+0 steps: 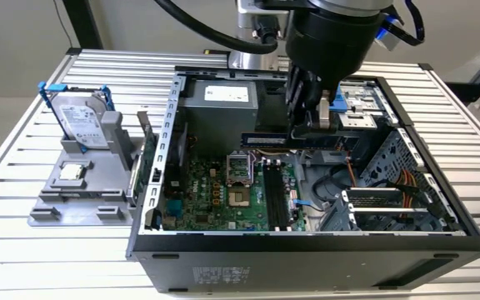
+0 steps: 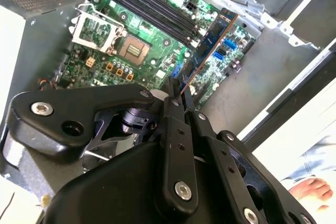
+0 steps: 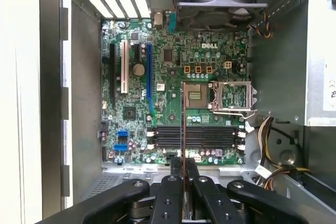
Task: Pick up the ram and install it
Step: 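Pick up the ram and move it above insertion slot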
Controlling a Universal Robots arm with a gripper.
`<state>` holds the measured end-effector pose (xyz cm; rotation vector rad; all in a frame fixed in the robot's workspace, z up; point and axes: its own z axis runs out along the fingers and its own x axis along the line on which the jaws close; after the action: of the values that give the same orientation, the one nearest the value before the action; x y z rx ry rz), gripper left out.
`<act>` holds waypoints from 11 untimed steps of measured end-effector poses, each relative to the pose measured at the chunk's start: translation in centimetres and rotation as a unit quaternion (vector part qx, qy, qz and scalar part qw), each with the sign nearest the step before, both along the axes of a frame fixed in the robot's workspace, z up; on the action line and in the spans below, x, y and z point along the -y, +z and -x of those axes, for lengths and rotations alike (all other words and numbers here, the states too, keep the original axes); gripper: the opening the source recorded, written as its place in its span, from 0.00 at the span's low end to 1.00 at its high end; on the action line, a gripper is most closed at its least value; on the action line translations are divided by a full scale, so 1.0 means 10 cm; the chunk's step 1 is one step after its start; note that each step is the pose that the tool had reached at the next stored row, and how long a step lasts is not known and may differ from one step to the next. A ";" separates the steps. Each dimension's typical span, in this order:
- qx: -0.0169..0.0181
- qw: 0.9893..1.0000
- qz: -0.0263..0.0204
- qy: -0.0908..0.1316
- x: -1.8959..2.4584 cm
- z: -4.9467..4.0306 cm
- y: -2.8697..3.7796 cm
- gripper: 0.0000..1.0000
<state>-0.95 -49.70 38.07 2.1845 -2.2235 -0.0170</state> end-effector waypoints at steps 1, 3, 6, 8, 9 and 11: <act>0.000 1.000 0.000 0.000 0.000 -0.013 0.000 0.00; 0.000 1.000 0.000 0.000 0.000 -0.038 0.000 0.00; 0.000 1.000 0.000 0.000 0.000 -0.073 0.000 0.00; 0.000 1.000 0.000 0.000 0.000 -0.096 0.000 0.00; 0.000 1.000 0.000 0.000 0.000 -0.107 0.000 0.00; 0.000 1.000 0.000 0.000 0.000 -0.130 0.000 0.00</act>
<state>0.35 -49.70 38.07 2.1844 -2.2235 -0.0169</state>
